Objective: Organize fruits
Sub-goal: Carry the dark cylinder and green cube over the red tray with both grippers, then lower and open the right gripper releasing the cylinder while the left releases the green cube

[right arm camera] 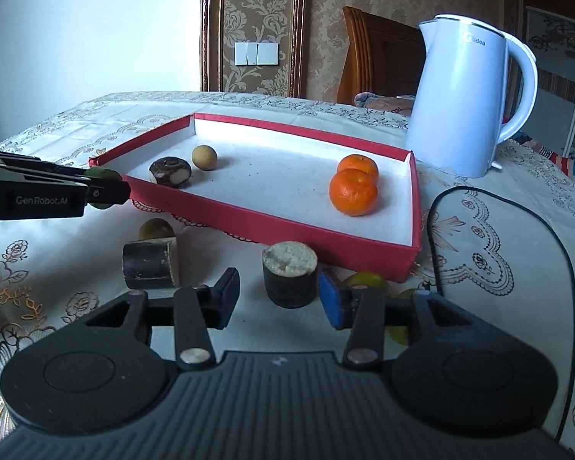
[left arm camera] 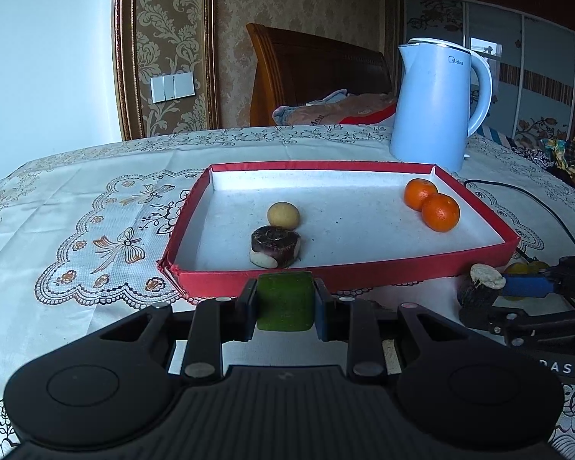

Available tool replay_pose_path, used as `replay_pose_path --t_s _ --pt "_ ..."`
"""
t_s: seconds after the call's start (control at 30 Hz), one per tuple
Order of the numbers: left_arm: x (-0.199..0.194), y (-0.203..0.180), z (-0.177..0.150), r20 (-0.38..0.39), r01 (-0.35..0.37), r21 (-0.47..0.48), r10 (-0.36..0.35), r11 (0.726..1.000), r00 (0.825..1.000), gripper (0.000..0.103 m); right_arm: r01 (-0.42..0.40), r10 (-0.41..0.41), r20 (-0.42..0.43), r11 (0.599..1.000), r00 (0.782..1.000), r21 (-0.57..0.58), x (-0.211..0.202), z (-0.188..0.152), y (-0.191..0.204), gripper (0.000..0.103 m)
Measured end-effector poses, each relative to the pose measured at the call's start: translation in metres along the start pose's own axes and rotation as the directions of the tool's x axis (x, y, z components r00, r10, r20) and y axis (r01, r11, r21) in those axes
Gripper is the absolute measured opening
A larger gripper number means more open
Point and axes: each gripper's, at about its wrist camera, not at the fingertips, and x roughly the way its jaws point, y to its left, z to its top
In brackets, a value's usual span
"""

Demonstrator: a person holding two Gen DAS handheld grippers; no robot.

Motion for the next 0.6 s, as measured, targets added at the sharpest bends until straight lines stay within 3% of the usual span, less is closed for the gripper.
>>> replay_pose_path --t_s 0.13,0.23,0.6 --pt "-0.001 -0.001 -0.001 0.003 0.005 0.003 -0.005 1.000 1.000 0.028 0.017 -0.017 -0.014 1.000 1.000 0.008 0.010 0.006 0.001 0.042" --pt "0.000 -0.002 -0.001 0.003 0.002 0.009 -0.002 1.000 1.000 0.028 0.043 -0.042 -0.007 0.999 0.999 0.001 0.010 0.007 0.002 0.031" --pt "0.008 -0.014 0.021 0.024 0.012 0.034 -0.013 0.999 1.000 0.028 0.111 -0.111 0.110 0.994 0.988 0.005 -0.009 0.029 -0.005 0.031"
